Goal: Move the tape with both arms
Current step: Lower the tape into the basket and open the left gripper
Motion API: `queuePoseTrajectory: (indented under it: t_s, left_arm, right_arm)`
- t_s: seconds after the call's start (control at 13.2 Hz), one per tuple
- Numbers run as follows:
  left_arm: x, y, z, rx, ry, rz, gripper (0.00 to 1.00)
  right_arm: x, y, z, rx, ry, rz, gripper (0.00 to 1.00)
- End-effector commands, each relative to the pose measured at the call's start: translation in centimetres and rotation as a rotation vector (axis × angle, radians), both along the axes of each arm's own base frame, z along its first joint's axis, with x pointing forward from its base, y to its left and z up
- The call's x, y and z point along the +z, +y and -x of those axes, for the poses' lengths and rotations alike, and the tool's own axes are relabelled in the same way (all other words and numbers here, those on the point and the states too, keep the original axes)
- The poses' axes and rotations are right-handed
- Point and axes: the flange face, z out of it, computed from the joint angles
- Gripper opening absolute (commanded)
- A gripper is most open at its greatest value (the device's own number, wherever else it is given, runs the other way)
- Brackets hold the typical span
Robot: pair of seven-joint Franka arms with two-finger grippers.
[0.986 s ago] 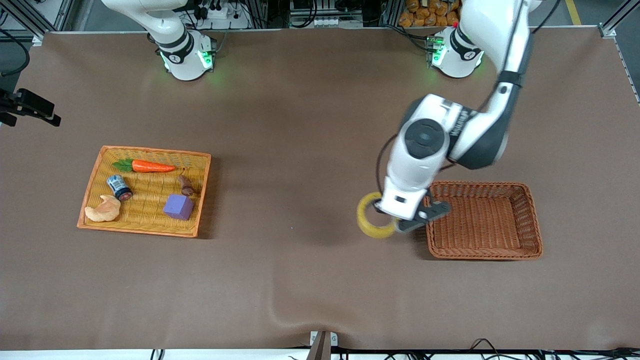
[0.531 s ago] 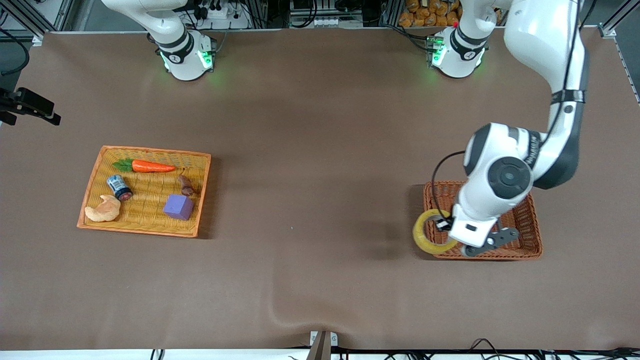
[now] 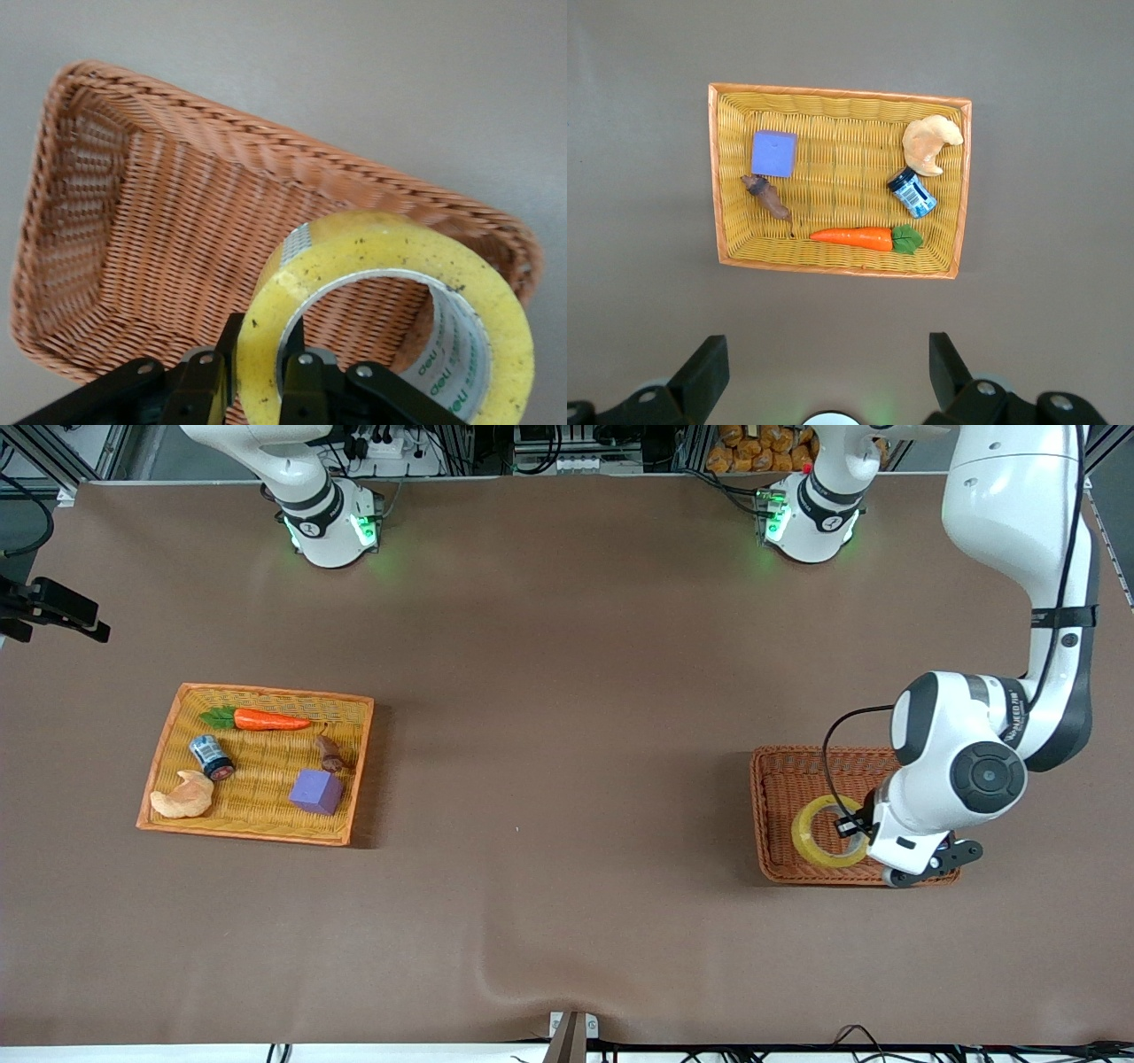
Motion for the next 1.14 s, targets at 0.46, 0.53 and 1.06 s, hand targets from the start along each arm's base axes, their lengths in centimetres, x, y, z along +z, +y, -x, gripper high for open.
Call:
queuePoseTrajectory:
  t_s: [0.46, 0.53, 1.06]
  left_arm:
    - [-0.8, 6.2, 5.4, -0.099, -0.193, 0.031, 0.00]
    - [-1.7, 6.6, 5.2, -0.120, -0.189, 0.031, 0.00]
    - [-7.5, 8.6, 5.7, -0.130, -0.095, 0.029, 0.00]
  right_arm:
    - [0.8, -0.2, 0.1, 0.002, -0.003, 0.014, 1.00]
    - [0.7, -0.4, 0.1, 0.000, -0.002, 0.014, 1.00]
    - [0.9, -0.5, 0.1, -0.001, -0.005, 0.014, 1.00]
